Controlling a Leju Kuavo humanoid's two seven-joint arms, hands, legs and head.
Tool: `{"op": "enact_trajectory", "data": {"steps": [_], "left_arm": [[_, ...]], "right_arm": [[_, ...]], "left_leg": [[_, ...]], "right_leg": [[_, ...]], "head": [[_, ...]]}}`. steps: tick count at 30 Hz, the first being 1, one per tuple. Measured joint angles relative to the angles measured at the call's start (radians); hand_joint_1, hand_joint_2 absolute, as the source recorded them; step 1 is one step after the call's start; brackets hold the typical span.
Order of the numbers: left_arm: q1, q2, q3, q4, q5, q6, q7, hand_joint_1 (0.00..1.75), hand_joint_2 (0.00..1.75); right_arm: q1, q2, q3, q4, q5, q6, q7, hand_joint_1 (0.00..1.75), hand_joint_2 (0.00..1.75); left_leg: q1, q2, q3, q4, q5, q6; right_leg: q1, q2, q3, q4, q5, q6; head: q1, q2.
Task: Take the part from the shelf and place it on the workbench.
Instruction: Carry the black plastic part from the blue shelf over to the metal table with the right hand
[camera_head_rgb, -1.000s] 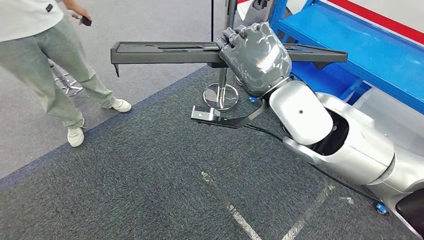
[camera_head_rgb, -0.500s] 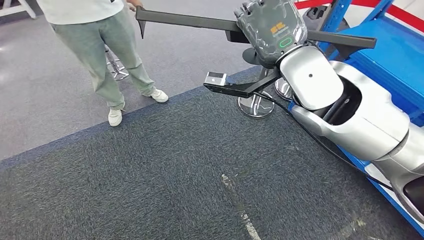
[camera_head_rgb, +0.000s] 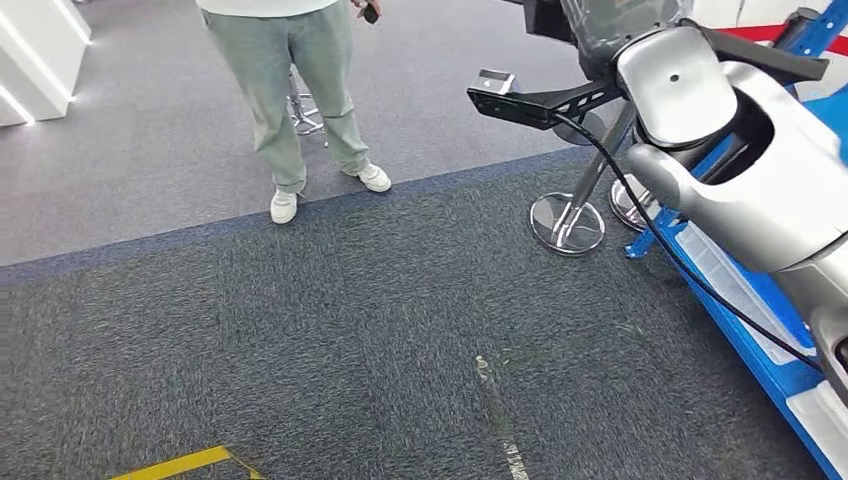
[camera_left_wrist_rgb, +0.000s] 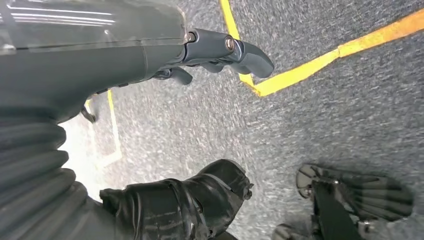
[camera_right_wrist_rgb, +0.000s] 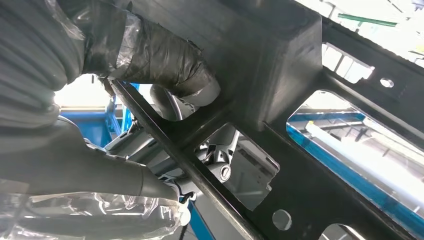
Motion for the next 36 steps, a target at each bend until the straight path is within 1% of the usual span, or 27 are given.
{"op": "enact_trajectory", "data": {"steps": [1, 2, 3, 4, 6, 7, 8, 10, 11, 12, 14, 16, 17, 18, 19, 21, 23, 25, 26, 27, 29, 30, 31, 32, 33, 34, 36], "left_arm": [[-0.001, 0.000, 0.000, 0.000, -0.001, -0.001, 0.000, 0.00, 1.75], [-0.001, 0.000, 0.000, 0.000, -0.001, -0.002, 0.000, 0.00, 1.75], [0.000, 0.000, 0.000, 0.000, -0.001, -0.003, 0.000, 0.00, 1.75], [0.001, 0.000, -0.001, 0.000, -0.002, -0.003, 0.000, 0.00, 1.75], [0.000, 0.000, -0.001, 0.000, -0.002, -0.003, -0.001, 0.00, 1.75], [-0.002, 0.000, -0.001, 0.000, -0.002, -0.003, -0.001, 0.00, 1.75], [-0.002, 0.000, -0.001, 0.000, -0.003, -0.004, -0.001, 0.00, 1.75], [0.001, 0.000, -0.002, 0.000, -0.003, -0.005, -0.001, 0.00, 1.75], [0.004, 0.000, -0.002, 0.000, -0.003, -0.006, -0.001, 0.00, 1.75], [0.005, 0.000, -0.002, 0.000, -0.003, -0.007, -0.001, 0.00, 1.75], [0.004, 0.000, -0.003, 0.000, -0.004, -0.008, 0.000, 0.00, 1.75], [0.000, 0.000, -0.005, 0.000, -0.004, -0.009, 0.000, 0.00, 1.75], [-0.001, 0.000, -0.007, 0.000, -0.004, -0.009, 0.001, 0.00, 1.75], [-0.001, 0.000, -0.009, 0.000, -0.004, -0.010, 0.002, 0.00, 1.75], [-0.001, 0.000, -0.010, 0.000, -0.004, -0.009, 0.002, 0.00, 1.75], [-0.001, 0.000, -0.011, 0.000, -0.004, -0.009, 0.003, 0.00, 1.75], [-0.002, 0.002, -0.013, 0.000, -0.004, -0.008, 0.003, 0.00, 1.75], [-0.003, 0.002, -0.014, 0.000, -0.004, -0.008, 0.003, 0.00, 1.75], [-0.002, 0.002, -0.015, 0.000, -0.004, -0.007, 0.003, 0.00, 1.75], [-0.001, 0.002, -0.015, 0.000, -0.004, -0.007, 0.004, 0.00, 1.75], [-0.002, 0.001, -0.015, 0.000, -0.004, -0.007, 0.004, 0.00, 1.75], [-0.003, 0.001, -0.015, 0.000, -0.004, -0.007, 0.005, 0.00, 1.75], [-0.004, 0.001, -0.015, 0.000, -0.004, -0.007, 0.005, 0.00, 1.75], [-0.005, 0.001, -0.015, 0.000, -0.004, -0.007, 0.005, 0.00, 1.75], [-0.005, 0.001, -0.016, 0.000, -0.004, -0.007, 0.005, 0.00, 1.75], [-0.004, 0.001, -0.016, 0.000, -0.004, -0.008, 0.005, 0.00, 1.75], [-0.003, 0.001, -0.016, 0.000, -0.004, -0.008, 0.006, 0.00, 1.75]], "right_arm": [[0.002, -0.006, 0.000, 0.009, -0.001, 0.000, 0.001, 1.75, 1.75], [0.004, -0.010, 0.000, 0.017, -0.001, 0.001, 0.002, 1.75, 1.75], [0.005, -0.014, 0.000, 0.023, -0.001, 0.001, 0.003, 1.75, 1.75], [0.004, -0.017, 0.000, 0.028, -0.001, 0.001, 0.004, 1.75, 1.75], [0.001, -0.023, 0.000, 0.037, -0.001, 0.001, 0.004, 1.75, 1.75], [0.001, -0.026, 0.000, 0.041, -0.001, 0.001, 0.004, 1.75, 1.75], [0.001, -0.028, -0.001, 0.045, -0.001, 0.002, 0.004, 1.75, 1.75], [-0.001, -0.029, -0.001, 0.051, -0.001, 0.002, 0.004, 1.75, 1.75], [-0.002, -0.029, -0.001, 0.053, -0.001, 0.002, 0.004, 1.75, 1.75], [-0.005, -0.029, -0.002, 0.054, -0.001, 0.002, 0.004, 1.75, 1.75], [-0.008, -0.029, -0.002, 0.057, 0.000, 0.001, 0.004, 1.75, 1.75], [-0.008, -0.029, -0.002, 0.061, 0.000, 0.001, 0.004, 1.75, 1.75], [-0.007, -0.029, -0.002, 0.063, -0.001, 0.000, 0.003, 1.75, 1.75], [-0.007, -0.029, -0.002, 0.065, -0.001, 0.000, 0.003, 1.75, 1.75], [-0.007, -0.029, -0.002, 0.066, -0.001, -0.001, 0.003, 1.75, 1.75], [-0.008, -0.029, -0.002, 0.067, -0.001, -0.001, 0.002, 1.75, 1.75], [-0.006, -0.030, -0.002, 0.070, -0.001, -0.002, 0.002, 1.75, 1.75], [-0.004, -0.030, -0.002, 0.071, -0.001, -0.002, 0.000, 1.75, 1.75], [-0.003, -0.030, -0.003, 0.072, -0.002, -0.002, 0.000, 1.75, 1.75], [-0.004, -0.030, -0.003, 0.073, -0.002, -0.002, 0.000, 1.75, 1.75], [-0.003, -0.032, -0.003, 0.074, -0.002, -0.003, -0.001, 1.75, 1.75], [-0.001, -0.032, -0.003, 0.075, -0.002, -0.003, -0.001, 1.75, 1.75], [0.002, -0.033, -0.003, 0.076, -0.002, -0.003, -0.001, 1.75, 1.75], [0.005, -0.033, -0.003, 0.077, -0.002, -0.003, -0.001, 1.75, 1.75], [0.008, -0.033, -0.003, 0.078, -0.002, -0.003, -0.002, 1.75, 1.75], [0.009, -0.033, -0.003, 0.079, -0.002, -0.003, -0.002, 1.75, 1.75], [0.008, -0.033, -0.003, 0.080, -0.002, -0.003, -0.002, 1.75, 1.75]], "left_leg": [[0.000, -0.013, 0.000, 0.002, 0.000, 0.000], [0.001, -0.027, 0.000, 0.004, -0.001, -0.001], [0.003, -0.041, 0.000, 0.008, -0.003, -0.002], [0.005, -0.053, -0.001, 0.013, -0.005, -0.006], [0.006, -0.078, -0.011, 0.026, -0.010, -0.017], [0.008, -0.090, -0.018, 0.031, -0.009, -0.024], [0.010, -0.103, -0.024, 0.032, -0.006, -0.032], [0.015, -0.120, -0.033, 0.028, 0.000, -0.044], [0.013, -0.103, -0.039, 0.038, -0.006, -0.049], [0.010, -0.073, -0.053, 0.066, -0.022, -0.053], [0.005, -0.002, -0.105, 0.179, -0.078, -0.058], [0.005, 0.020, -0.157, 0.288, -0.117, -0.057], [0.005, 0.022, -0.161, 0.298, -0.113, -0.054], [0.003, 0.024, -0.145, 0.271, -0.094, -0.049], [-0.002, 0.033, -0.113, 0.213, -0.066, -0.041], [-0.021, 0.083, -0.041, 0.082, -0.027, -0.020], [-0.039, 0.110, -0.011, 0.024, -0.021, -0.004], [-0.039, 0.084, -0.007, 0.014, -0.015, 0.004], [-0.036, 0.072, -0.004, 0.005, -0.011, 0.007], [-0.032, 0.061, 0.001, -0.003, -0.006, 0.012], [-0.026, 0.038, 0.007, -0.012, -0.002, 0.017], [-0.024, 0.025, 0.008, -0.011, -0.001, 0.019], [-0.022, 0.010, 0.008, -0.010, -0.002, 0.019], [-0.020, -0.006, 0.008, -0.008, -0.003, 0.018], [-0.017, -0.022, 0.007, -0.003, -0.005, 0.015], [-0.013, -0.037, 0.007, 0.004, -0.008, 0.010], [-0.005, -0.066, -0.001, 0.026, -0.019, -0.005]], "right_leg": [[-0.001, 0.004, -0.025, 0.040, -0.004, 0.003], [-0.003, 0.005, -0.033, 0.043, 0.011, 0.005], [-0.007, 0.009, -0.022, 0.007, 0.043, 0.007], [-0.013, 0.022, 0.001, -0.054, 0.083, 0.010], [-0.024, 0.071, 0.049, -0.165, 0.127, 0.015], [-0.026, 0.088, 0.061, -0.193, 0.132, 0.015], [-0.023, 0.093, 0.065, -0.200, 0.127, 0.012], [-0.020, 0.067, 0.068, -0.205, 0.129, 0.000], [-0.021, 0.055, 0.071, -0.208, 0.131, -0.007], [-0.022, 0.042, 0.073, -0.211, 0.132, -0.014], [-0.016, 0.017, 0.078, -0.214, 0.132, -0.025], [-0.008, -0.011, 0.079, -0.214, 0.130, -0.031], [-0.004, -0.025, 0.080, -0.214, 0.128, -0.032], [-0.001, -0.038, 0.081, -0.214, 0.127, -0.034], [0.002, -0.050, 0.083, -0.214, 0.125, -0.035], [0.007, -0.073, 0.087, -0.215, 0.121, -0.034], [0.011, -0.096, 0.091, -0.217, 0.117, -0.028], [0.013, -0.119, 0.094, -0.220, 0.112, -0.021], [0.012, -0.112, 0.093, -0.215, 0.105, -0.018], [0.010, -0.090, 0.085, -0.194, 0.089, -0.015], [0.004, -0.026, 0.038, -0.091, 0.037, -0.010], [0.002, -0.007, 0.004, -0.025, 0.011, -0.008], [0.000, 0.001, -0.025, 0.028, -0.002, -0.004], [-0.003, 0.004, -0.041, 0.049, 0.003, -0.001], [-0.006, 0.005, -0.038, 0.031, 0.026, 0.003], [-0.012, 0.010, -0.017, -0.021, 0.064, 0.008], [-0.025, 0.054, 0.037, -0.141, 0.116, 0.018]], "head": [[0.000, 0.000], [0.000, 0.000], [0.000, 0.000], [0.000, 0.000], [-0.001, 0.000], [-0.002, 0.000], [-0.002, 0.000], [0.000, 0.000], [-0.003, 0.000], [-0.008, 0.000], [-0.017, 0.000], [-0.020, 0.000], [-0.020, 0.000], [-0.020, 0.000], [-0.020, 0.000], [-0.020, 0.000], [-0.020, 0.000], [-0.020, 0.000], [-0.019, 0.000], [-0.018, 0.000], [-0.016, 0.000], [-0.016, 0.000], [-0.015, 0.000], [-0.015, 0.000], [-0.015, 0.000], [-0.015, 0.000], [-0.015, 0.000]]}}
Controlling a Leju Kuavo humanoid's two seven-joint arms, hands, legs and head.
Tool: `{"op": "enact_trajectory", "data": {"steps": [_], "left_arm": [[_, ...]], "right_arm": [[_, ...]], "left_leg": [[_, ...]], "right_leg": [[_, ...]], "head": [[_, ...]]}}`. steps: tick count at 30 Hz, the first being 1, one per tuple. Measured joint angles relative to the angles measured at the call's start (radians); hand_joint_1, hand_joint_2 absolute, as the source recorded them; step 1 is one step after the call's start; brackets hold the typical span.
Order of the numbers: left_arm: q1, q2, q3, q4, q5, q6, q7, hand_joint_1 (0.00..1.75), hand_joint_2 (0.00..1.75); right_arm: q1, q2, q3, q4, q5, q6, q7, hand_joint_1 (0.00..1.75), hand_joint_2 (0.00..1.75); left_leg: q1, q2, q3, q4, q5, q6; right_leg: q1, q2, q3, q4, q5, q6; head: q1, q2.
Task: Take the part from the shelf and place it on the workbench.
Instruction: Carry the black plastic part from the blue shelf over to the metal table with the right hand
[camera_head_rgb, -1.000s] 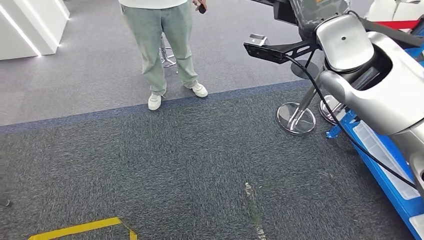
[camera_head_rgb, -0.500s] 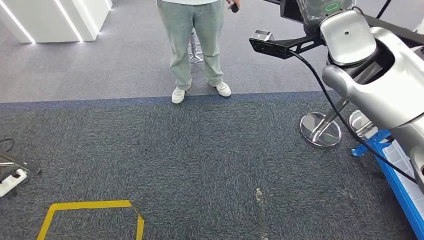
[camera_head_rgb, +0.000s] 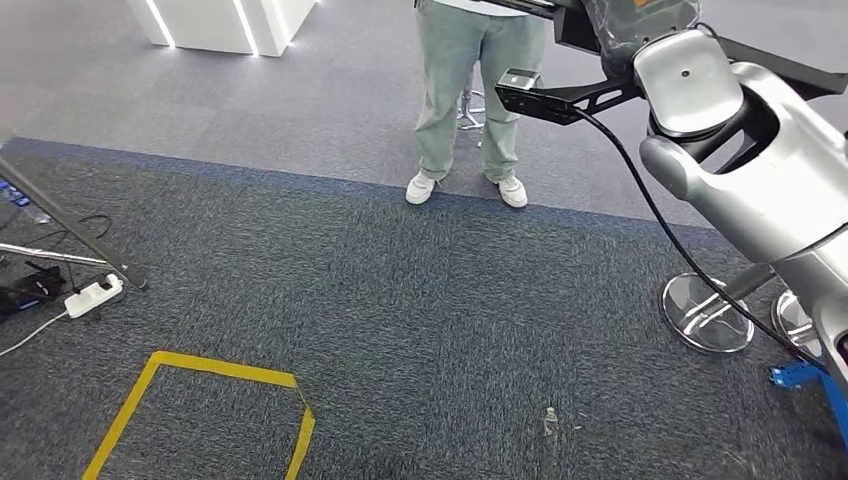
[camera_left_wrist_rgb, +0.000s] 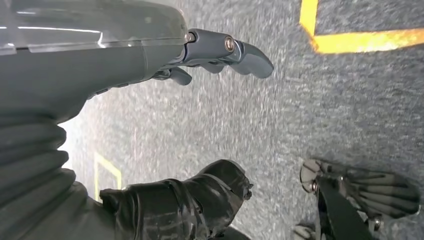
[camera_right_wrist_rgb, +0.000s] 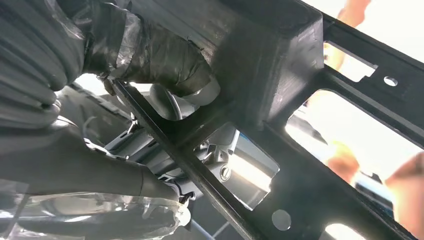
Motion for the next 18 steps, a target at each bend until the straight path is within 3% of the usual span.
{"op": "enact_trajectory", "data": {"steps": [2, 3, 4, 5, 7, 8, 9, 11, 12, 13, 15, 17, 18], "left_arm": [[0.000, 0.000, 0.000, 0.000, 0.000, 0.000, 0.001, 0.00, 1.75], [0.000, 0.001, -0.001, 0.000, 0.000, 0.000, 0.002, 0.00, 1.75], [0.001, 0.001, -0.002, 0.000, 0.000, 0.001, 0.003, 0.00, 1.75], [0.004, 0.001, -0.002, 0.000, 0.000, 0.001, 0.003, 0.00, 1.75], [0.006, 0.000, -0.003, 0.000, 0.000, 0.001, 0.005, 0.00, 1.75], [0.006, -0.002, -0.004, 0.000, 0.000, 0.001, 0.006, 0.00, 1.75], [0.005, -0.002, -0.004, 0.000, 0.000, 0.001, 0.006, 0.00, 1.75], [0.002, -0.002, -0.005, 0.000, 0.000, 0.001, 0.007, 0.00, 1.75], [0.002, -0.002, -0.005, 0.000, 0.000, 0.001, 0.008, 0.00, 1.75], [0.002, -0.002, -0.006, 0.000, 0.000, 0.000, 0.008, 0.00, 1.75], [0.002, -0.002, -0.006, 0.000, -0.001, 0.000, 0.008, 0.00, 1.75], [0.000, -0.001, -0.006, 0.000, -0.001, 0.001, 0.008, 0.00, 1.75], [-0.001, -0.001, -0.006, 0.000, -0.001, 0.001, 0.007, 0.00, 1.75]], "right_arm": [[0.000, -0.001, 0.001, 0.001, -0.001, 0.000, 0.000, 1.75, 1.75], [0.002, -0.001, 0.001, 0.002, -0.002, 0.000, 0.001, 1.75, 1.75], [0.003, -0.001, 0.001, 0.002, -0.002, 0.001, 0.001, 1.75, 1.75], [0.004, 0.000, 0.001, 0.002, -0.003, 0.001, 0.002, 1.75, 1.75], [-0.001, 0.001, 0.001, 0.001, -0.003, 0.001, 0.003, 1.75, 1.75], [-0.003, 0.001, 0.001, 0.001, -0.003, 0.001, 0.004, 1.75, 1.75], [-0.005, 0.001, 0.001, 0.001, -0.003, 0.002, 0.004, 1.75, 1.75], [-0.005, 0.001, 0.001, 0.001, -0.003, 0.003, 0.004, 1.75, 1.75], [-0.004, 0.001, 0.002, 0.001, -0.004, 0.003, 0.004, 1.75, 1.75], [-0.004, 0.001, 0.002, 0.000, -0.004, 0.003, 0.004, 1.75, 1.75], [-0.006, 0.001, 0.002, 0.000, -0.005, 0.004, 0.005, 1.75, 1.75], [-0.007, -0.002, 0.002, 0.000, -0.006, 0.004, 0.006, 1.75, 1.75], [-0.006, -0.003, 0.002, 0.000, -0.006, 0.004, 0.006, 1.75, 1.75]], "left_leg": [[0.005, -0.025, -0.017, 0.014, -0.002, -0.015], [0.008, -0.038, -0.026, 0.016, 0.002, -0.023], [0.012, -0.050, -0.030, 0.012, 0.006, -0.029], [0.012, -0.044, -0.034, 0.015, 0.006, -0.036], [0.009, 0.012, -0.060, 0.063, -0.019, -0.043], [0.008, 0.050, -0.086, 0.116, -0.043, -0.045], [0.008, 0.073, -0.118, 0.180, -0.069, -0.046], [0.008, 0.086, -0.165, 0.269, -0.091, -0.042], [0.006, 0.088, -0.164, 0.266, -0.080, -0.038], [0.003, 0.091, -0.142, 0.225, -0.055, -0.032], [-0.015, 0.126, -0.068, 0.091, -0.006, -0.017], [-0.034, 0.157, -0.024, 0.009, 0.008, -0.002], [-0.040, 0.157, -0.021, 0.001, 0.005, 0.003]], "right_leg": [[-0.003, 0.039, 0.022, -0.046, 0.004, -0.001], [0.001, 0.040, 0.022, -0.049, 0.002, -0.007], [0.002, 0.026, 0.022, -0.048, 0.004, -0.014], [0.003, 0.012, 0.024, -0.052, 0.006, -0.022], [0.003, -0.015, 0.032, -0.061, 0.010, -0.036], [0.008, -0.027, 0.036, -0.063, 0.010, -0.041], [0.013, -0.040, 0.038, -0.063, 0.008, -0.045], [0.022, -0.067, 0.040, -0.063, 0.005, -0.050], [0.025, -0.080, 0.041, -0.063, 0.004, -0.052], [0.027, -0.092, 0.042, -0.063, 0.002, -0.054], [0.031, -0.113, 0.046, -0.064, -0.001, -0.053], [0.033, -0.132, 0.048, -0.067, -0.004, -0.048], [0.034, -0.141, 0.049, -0.070, -0.005, -0.045]], "head": [[0.000, 0.000], [0.000, 0.000], [0.000, 0.000], [-0.002, 0.000], [-0.010, 0.000], [-0.014, 0.000], [-0.018, 0.000], [-0.020, 0.000], [-0.020, 0.000], [-0.020, 0.000], [-0.020, 0.000], [-0.020, 0.000], [-0.020, 0.000]]}}
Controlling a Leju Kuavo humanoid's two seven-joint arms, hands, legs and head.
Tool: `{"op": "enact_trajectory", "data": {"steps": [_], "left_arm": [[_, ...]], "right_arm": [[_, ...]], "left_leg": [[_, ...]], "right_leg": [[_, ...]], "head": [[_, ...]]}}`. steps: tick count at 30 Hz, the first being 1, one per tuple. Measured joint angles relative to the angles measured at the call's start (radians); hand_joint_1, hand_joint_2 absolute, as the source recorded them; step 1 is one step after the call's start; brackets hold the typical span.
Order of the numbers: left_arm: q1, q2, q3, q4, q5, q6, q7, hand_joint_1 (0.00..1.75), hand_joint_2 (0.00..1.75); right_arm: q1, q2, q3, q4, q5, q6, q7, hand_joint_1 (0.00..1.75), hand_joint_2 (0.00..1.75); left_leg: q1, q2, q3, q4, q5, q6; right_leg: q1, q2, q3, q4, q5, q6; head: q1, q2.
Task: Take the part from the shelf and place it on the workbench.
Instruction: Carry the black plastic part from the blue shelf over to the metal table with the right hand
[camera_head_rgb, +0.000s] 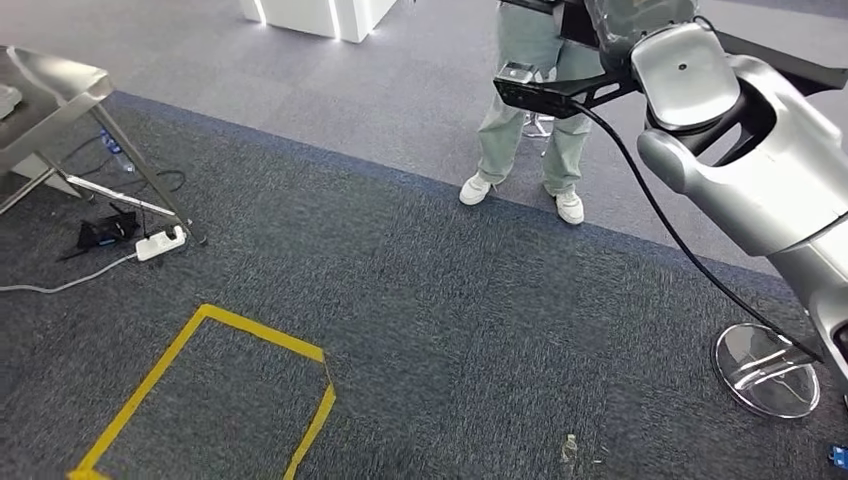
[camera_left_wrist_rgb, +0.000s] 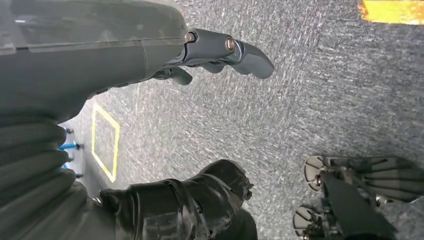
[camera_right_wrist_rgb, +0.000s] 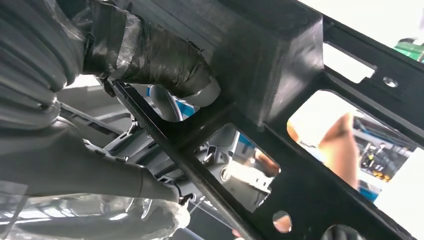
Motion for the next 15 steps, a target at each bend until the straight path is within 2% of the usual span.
{"op": "enact_trajectory", "data": {"steps": [2, 3, 4, 6, 7, 8, 9, 10, 11, 12, 13, 14, 15], "left_arm": [[0.001, 0.001, 0.000, 0.000, 0.000, 0.001, 0.000, 0.00, 1.75], [0.002, 0.001, 0.000, 0.000, -0.001, 0.001, -0.001, 0.00, 1.75], [0.002, 0.001, -0.001, 0.000, -0.001, 0.001, -0.001, 0.00, 1.75], [0.000, 0.001, -0.001, 0.000, -0.003, 0.002, -0.002, 0.00, 1.75], [-0.001, 0.001, -0.001, 0.000, -0.003, 0.002, -0.001, 0.00, 1.75], [-0.002, 0.001, -0.001, 0.000, -0.003, 0.003, -0.001, 0.00, 1.75], [-0.002, 0.001, -0.002, 0.000, -0.003, 0.004, -0.001, 0.00, 1.75], [-0.002, 0.001, -0.002, 0.000, -0.003, 0.005, 0.000, 0.00, 1.75], [-0.001, 0.001, -0.002, 0.000, -0.003, 0.005, 0.000, 0.00, 1.75], [0.000, 0.000, -0.002, 0.000, -0.003, 0.006, 0.000, 0.00, 1.75], [0.001, 0.000, -0.002, 0.000, -0.003, 0.007, 0.000, 0.00, 1.75], [0.001, 0.000, -0.002, 0.000, -0.003, 0.008, 0.000, 0.00, 1.75], [0.001, 0.000, -0.002, 0.000, -0.003, 0.009, 0.000, 0.00, 1.75]], "right_arm": [[0.003, -0.002, 0.000, 0.000, -0.001, 0.000, 0.000, 1.75, 1.75], [0.003, -0.002, 0.000, -0.001, -0.001, 0.000, 0.000, 1.75, 1.75], [0.003, -0.003, 0.000, -0.001, -0.001, 0.000, 0.000, 1.75, 1.75], [0.005, -0.005, 0.000, -0.001, -0.002, 0.000, 0.000, 1.75, 1.75], [0.008, -0.006, 0.000, -0.001, -0.003, 0.000, 0.000, 1.75, 1.75], [0.013, -0.006, 0.001, -0.001, -0.003, 0.000, 0.000, 1.75, 1.75], [0.017, -0.007, 0.002, -0.001, -0.004, 0.001, 0.000, 1.75, 1.75], [0.020, -0.007, 0.002, -0.001, -0.004, 0.002, 0.000, 1.75, 1.75], [0.021, -0.008, 0.003, -0.001, -0.005, 0.002, 0.000, 1.75, 1.75], [0.021, -0.008, 0.003, -0.001, -0.005, 0.003, 0.000, 1.75, 1.75], [0.021, -0.009, 0.003, -0.001, -0.005, 0.003, 0.000, 1.75, 1.75], [0.022, -0.010, 0.003, -0.001, -0.005, 0.004, 0.000, 1.75, 1.75], [0.023, -0.011, 0.003, -0.002, -0.006, 0.005, 0.000, 1.75, 1.75]], "left_leg": [[0.002, -0.023, 0.006, -0.014, 0.006, 0.007], [0.006, -0.033, 0.013, -0.024, 0.011, 0.012], [0.010, -0.042, 0.020, -0.034, 0.016, 0.017], [0.016, -0.062, 0.026, -0.042, 0.020, 0.024], [0.017, -0.073, 0.026, -0.041, 0.020, 0.025], [0.018, -0.087, 0.026, -0.040, 0.020, 0.025], [0.020, -0.102, 0.026, -0.037, 0.019, 0.025], [0.023, -0.118, 0.025, -0.032, 0.016, 0.022], [0.027, -0.133, 0.023, -0.024, 0.012, 0.016], [0.030, -0.147, 0.018, -0.013, 0.007, 0.008], [0.032, -0.161, 0.011, -0.001, 0.003, 0.001], [0.035, -0.175, 0.002, 0.008, 0.001, -0.007], [0.037, -0.188, -0.006, 0.012, 0.003, -0.013]], "right_leg": [[-0.001, -0.011, 0.005, -0.002, -0.004, 0.008], [-0.003, 0.001, 0.003, 0.007, -0.012, 0.012], [-0.004, 0.023, -0.008, 0.034, -0.029, 0.014], [-0.007, 0.073, -0.062, 0.142, -0.081, 0.019], [-0.008, 0.085, -0.096, 0.204, -0.104, 0.021], [-0.010, 0.088, -0.120, 0.245, -0.112, 0.024], [-0.013, 0.090, -0.130, 0.254, -0.102, 0.028], [-0.017, 0.092, -0.121, 0.224, -0.073, 0.032], [-0.023, 0.104, -0.095, 0.163, -0.035, 0.037], [-0.029, 0.130, -0.067, 0.102, -0.009, 0.042], [-0.034, 0.154, -0.044, 0.054, 0.007, 0.044], [-0.036, 0.171, -0.031, 0.026, 0.011, 0.043], [-0.034, 0.177, -0.028, 0.021, 0.006, 0.038]], "head": [[0.000, 0.000], [0.002, 0.000], [0.004, 0.000], [0.007, 0.000], [0.007, 0.000], [0.007, 0.000], [0.007, 0.000], [0.007, 0.000], [0.007, 0.000], [0.007, 0.000], [0.007, 0.000], [0.007, 0.000], [0.006, 0.000]]}}
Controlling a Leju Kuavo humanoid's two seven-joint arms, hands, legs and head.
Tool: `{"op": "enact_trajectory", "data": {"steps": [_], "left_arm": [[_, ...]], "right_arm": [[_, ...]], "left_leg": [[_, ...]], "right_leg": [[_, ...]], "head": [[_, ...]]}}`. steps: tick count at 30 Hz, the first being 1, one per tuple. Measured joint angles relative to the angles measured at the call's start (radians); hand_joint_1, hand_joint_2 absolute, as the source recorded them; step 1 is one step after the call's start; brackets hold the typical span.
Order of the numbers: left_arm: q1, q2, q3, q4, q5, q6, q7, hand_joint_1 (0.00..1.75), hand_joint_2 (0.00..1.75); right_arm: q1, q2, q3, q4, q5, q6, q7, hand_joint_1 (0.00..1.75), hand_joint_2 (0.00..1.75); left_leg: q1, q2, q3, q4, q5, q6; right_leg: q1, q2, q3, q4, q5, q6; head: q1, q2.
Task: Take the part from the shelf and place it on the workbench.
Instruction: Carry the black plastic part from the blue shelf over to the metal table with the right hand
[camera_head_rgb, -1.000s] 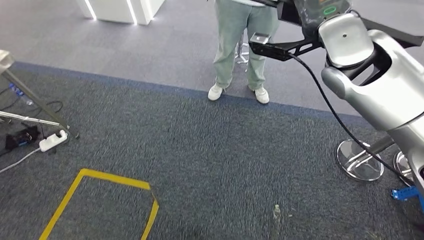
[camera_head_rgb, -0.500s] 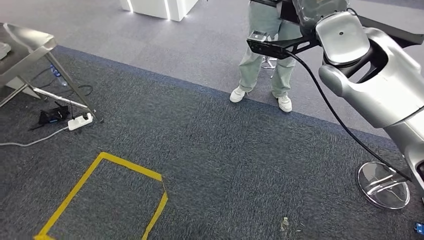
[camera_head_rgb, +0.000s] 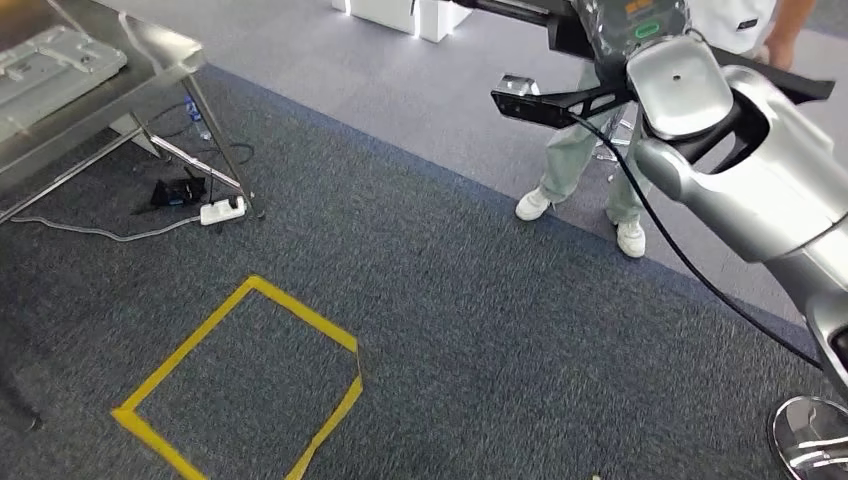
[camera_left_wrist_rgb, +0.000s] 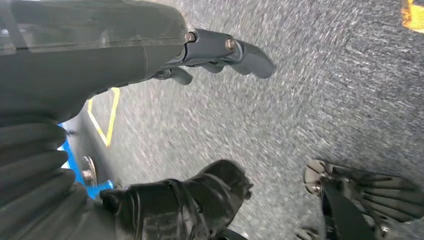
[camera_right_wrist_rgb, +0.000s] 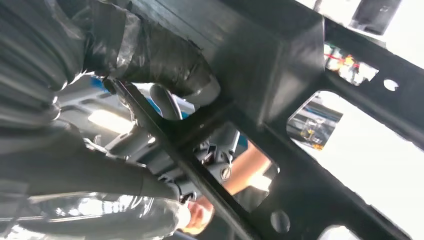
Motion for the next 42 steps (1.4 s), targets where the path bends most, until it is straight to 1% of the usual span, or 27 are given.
{"op": "enact_trajectory", "data": {"steps": [2, 3, 5, 6, 7, 9, 10, 11, 13, 15, 17, 18, 20, 22, 24, 25, 26, 28, 30, 31, 32, 33, 35, 37, 39, 40, 42], "left_arm": [[0.003, 0.001, 0.000, 0.000, 0.000, 0.001, 0.000, 0.00, 1.75], [0.006, 0.000, 0.000, 0.000, 0.000, 0.001, 0.000, 0.00, 1.75], [0.008, -0.002, -0.001, -0.001, 0.000, 0.001, 0.000, 0.00, 1.75], [0.008, -0.003, -0.001, -0.001, 0.000, 0.000, 0.000, 0.00, 1.75], [0.006, -0.003, -0.001, -0.001, 0.000, 0.001, 0.000, 0.00, 1.75], [0.005, -0.003, -0.001, -0.001, -0.001, 0.001, 0.000, 0.00, 1.75], [0.005, -0.003, -0.001, -0.001, -0.001, 0.001, 0.000, 0.00, 1.75], [0.005, -0.003, -0.001, -0.001, -0.002, 0.001, 0.000, 0.00, 1.75], [0.004, -0.003, -0.001, -0.001, -0.002, 0.002, 0.000, 0.00, 1.75], [0.001, -0.003, -0.001, -0.001, -0.003, 0.002, 0.000, 0.00, 1.75], [0.000, -0.002, -0.001, -0.001, -0.003, 0.003, 0.001, 0.00, 1.75], [0.001, -0.002, -0.001, -0.001, -0.003, 0.003, 0.001, 0.00, 1.75], [0.002, -0.001, -0.001, -0.001, -0.003, 0.003, 0.002, 0.00, 1.75], [0.000, -0.001, -0.001, -0.001, -0.003, 0.002, 0.003, 0.00, 1.75], [-0.002, -0.001, -0.002, -0.001, -0.001, 0.001, 0.003, 0.00, 1.75], [-0.002, -0.001, -0.002, -0.001, -0.001, 0.000, 0.003, 0.00, 1.75], [-0.001, -0.001, -0.002, -0.001, 0.000, -0.001, 0.004, 0.00, 1.75], [0.002, -0.002, -0.002, -0.001, 0.001, -0.001, 0.004, 0.00, 1.75], [0.002, -0.002, -0.002, -0.001, 0.002, -0.001, 0.004, 0.00, 1.75], [0.002, -0.002, -0.002, -0.001, 0.002, -0.001, 0.004, 0.00, 1.75], [0.003, -0.001, -0.002, -0.001, 0.002, -0.001, 0.004, 0.00, 1.75], [0.005, -0.001, -0.002, -0.001, 0.002, -0.001, 0.004, 0.00, 1.75], [0.009, -0.001, -0.002, -0.001, 0.002, -0.001, 0.004, 0.00, 1.75], [0.008, -0.002, -0.002, -0.001, 0.002, -0.001, 0.004, 0.00, 1.75], [0.006, -0.002, -0.002, -0.001, 0.003, -0.002, 0.004, 0.00, 1.75], [0.005, -0.002, -0.002, -0.001, 0.003, -0.002, 0.004, 0.00, 1.75], [0.006, -0.002, -0.002, -0.001, 0.003, -0.003, 0.004, 0.00, 1.75]], "right_arm": [[0.002, 0.000, 0.000, -0.001, -0.001, 0.001, 0.000, 1.75, 1.75], [0.002, 0.001, 0.001, -0.002, -0.001, 0.001, 0.000, 1.75, 1.75], [-0.003, 0.002, 0.001, -0.003, -0.001, 0.001, 0.000, 1.75, 1.75], [-0.005, 0.002, 0.001, -0.004, -0.001, 0.001, 0.000, 1.75, 1.75], [-0.007, 0.002, 0.001, -0.004, -0.001, 0.002, 0.000, 1.75, 1.75], [-0.007, 0.002, 0.002, -0.004, -0.001, 0.005, 0.000, 1.75, 1.75], [-0.006, 0.002, 0.002, -0.004, -0.002, 0.007, 0.001, 1.75, 1.75], [-0.006, 0.002, 0.003, -0.004, -0.003, 0.008, 0.001, 1.75, 1.75], [-0.008, 0.002, 0.003, -0.005, -0.005, 0.009, 0.004, 1.75, 1.75], [-0.010, 0.002, 0.003, -0.005, -0.005, 0.010, 0.006, 1.75, 1.75], [-0.010, 0.003, 0.004, -0.006, -0.005, 0.011, 0.006, 1.75, 1.75], [-0.008, 0.004, 0.004, -0.007, -0.006, 0.011, 0.006, 1.75, 1.75], [-0.009, 0.005, 0.005, -0.009, -0.006, 0.011, 0.006, 1.75, 1.75], [-0.009, 0.004, 0.005, -0.010, -0.007, 0.014, 0.007, 1.75, 1.75], [-0.002, 0.003, 0.005, -0.010, -0.008, 0.017, 0.008, 1.75, 1.75], [0.002, 0.002, 0.006, -0.010, -0.009, 0.019, 0.008, 1.75, 1.75], [0.005, 0.002, 0.006, -0.011, -0.010, 0.020, 0.009, 1.75, 1.75], [0.005, 0.002, 0.006, -0.011, -0.010, 0.021, 0.009, 1.75, 1.75], [0.005, 0.002, 0.007, -0.013, -0.010, 0.022, 0.010, 1.75, 1.75], [0.006, 0.002, 0.007, -0.014, -0.011, 0.023, 0.010, 1.75, 1.75], [0.006, 0.003, 0.007, -0.015, -0.011, 0.024, 0.010, 1.75, 1.75], [0.007, 0.004, 0.007, -0.015, -0.011, 0.024, 0.010, 1.75, 1.75], [0.006, 0.006, 0.007, -0.017, -0.011, 0.024, 0.010, 1.75, 1.75], [0.004, 0.006, 0.007, -0.018, -0.011, 0.023, 0.011, 1.75, 1.75], [0.004, 0.007, 0.007, -0.018, -0.011, 0.023, 0.011, 1.75, 1.75], [0.005, 0.007, 0.008, -0.018, -0.011, 0.023, 0.011, 1.75, 1.75], [0.006, 0.007, 0.008, -0.018, -0.011, 0.023, 0.011, 1.75, 1.75]], "left_leg": [[0.005, -0.025, -0.009, -0.004, 0.007, -0.011], [0.003, -0.017, -0.013, -0.001, 0.006, -0.015], [-0.001, 0.044, -0.042, 0.058, -0.027, -0.022], [-0.002, 0.084, -0.069, 0.116, -0.056, -0.024], [-0.001, 0.107, -0.102, 0.185, -0.086, -0.025], [0.000, 0.121, -0.143, 0.264, -0.104, -0.019], [-0.001, 0.122, -0.134, 0.248, -0.086, -0.014], [-0.004, 0.128, -0.106, 0.194, -0.054, -0.009], [-0.019, 0.165, -0.034, 0.059, -0.008, 0.002], [-0.035, 0.189, -0.001, -0.004, -0.003, 0.014], [-0.039, 0.171, 0.007, -0.015, -0.003, 0.022], [-0.037, 0.159, 0.014, -0.023, -0.001, 0.026], [-0.029, 0.139, 0.028, -0.038, 0.003, 0.040], [-0.025, 0.118, 0.032, -0.039, 0.002, 0.050], [-0.024, 0.088, 0.032, -0.034, -0.001, 0.051], [-0.024, 0.072, 0.032, -0.029, -0.003, 0.049], [-0.022, 0.055, 0.032, -0.024, -0.007, 0.046], [-0.020, 0.026, 0.026, -0.008, -0.015, 0.037], [-0.015, 0.000, 0.013, 0.004, -0.018, 0.025], [-0.012, -0.013, 0.007, 0.005, -0.016, 0.019], [-0.010, -0.026, 0.003, 0.004, -0.013, 0.012], [-0.010, -0.025, 0.000, 0.004, -0.012, 0.007], [-0.015, 0.024, -0.017, 0.041, -0.034, -0.006], [-0.011, 0.092, -0.067, 0.146, -0.083, -0.018], [-0.003, 0.115, -0.121, 0.243, -0.113, -0.024], [-0.001, 0.119, -0.127, 0.249, -0.105, -0.025], [0.000, 0.136, -0.080, 0.153, -0.048, -0.023]], "right_leg": [[0.004, -0.027, 0.002, -0.004, 0.003, -0.015], [0.004, -0.041, 0.005, -0.006, 0.005, -0.021], [0.004, -0.067, 0.011, -0.013, 0.007, -0.032], [0.009, -0.079, 0.014, -0.015, 0.006, -0.035], [0.014, -0.092, 0.016, -0.016, 0.005, -0.039], [0.022, -0.118, 0.019, -0.016, 0.001, -0.043], [0.025, -0.131, 0.021, -0.016, -0.002, -0.045], [0.027, -0.143, 0.025, -0.016, -0.005, -0.046], [0.031, -0.164, 0.031, -0.017, -0.011, -0.044], [0.034, -0.182, 0.035, -0.020, -0.015, -0.038], [0.034, -0.203, 0.039, -0.025, -0.020, -0.030], [0.033, -0.200, 0.041, -0.021, -0.025, -0.026], [0.031, -0.155, 0.019, 0.030, -0.056, -0.022], [0.027, -0.101, -0.044, 0.149, -0.103, -0.020], [0.026, -0.088, -0.103, 0.236, -0.117, -0.016], [0.025, -0.087, -0.110, 0.232, -0.098, -0.015], [0.023, -0.084, -0.098, 0.190, -0.063, -0.014], [0.015, -0.044, -0.050, 0.068, -0.001, -0.012], [0.012, -0.007, -0.021, 0.005, 0.016, -0.014], [0.014, -0.004, -0.019, 0.003, 0.013, -0.017], [0.015, -0.019, -0.017, 0.000, 0.017, -0.023], [0.015, -0.033, -0.013, -0.006, 0.019, -0.028], [0.013, -0.061, -0.002, -0.018, 0.022, -0.041], [0.017, -0.087, 0.006, -0.023, 0.020, -0.049], [0.020, -0.115, 0.009, -0.024, 0.016, -0.051], [0.021, -0.129, 0.010, -0.023, 0.014, -0.051], [0.022, -0.153, 0.015, -0.023, 0.009, -0.048]], "head": [[0.000, 0.000], [-0.002, 0.000], [-0.008, 0.000], [-0.012, 0.000], [-0.014, 0.000], [-0.015, 0.000], [-0.016, 0.000], [-0.016, 0.000], [-0.015, 0.000], [-0.014, 0.000], [-0.015, 0.000], [-0.014, 0.000], [-0.009, 0.000], [-0.003, 0.000], [-0.002, 0.000], [-0.002, 0.000], [-0.001, 0.000], [-0.001, 0.000], [-0.002, 0.000], [-0.002, 0.000], [-0.002, 0.000], [-0.002, 0.000], [-0.008, 0.000], [-0.014, 0.000], [-0.015, 0.000], [-0.015, 0.000], [-0.015, 0.000]]}}
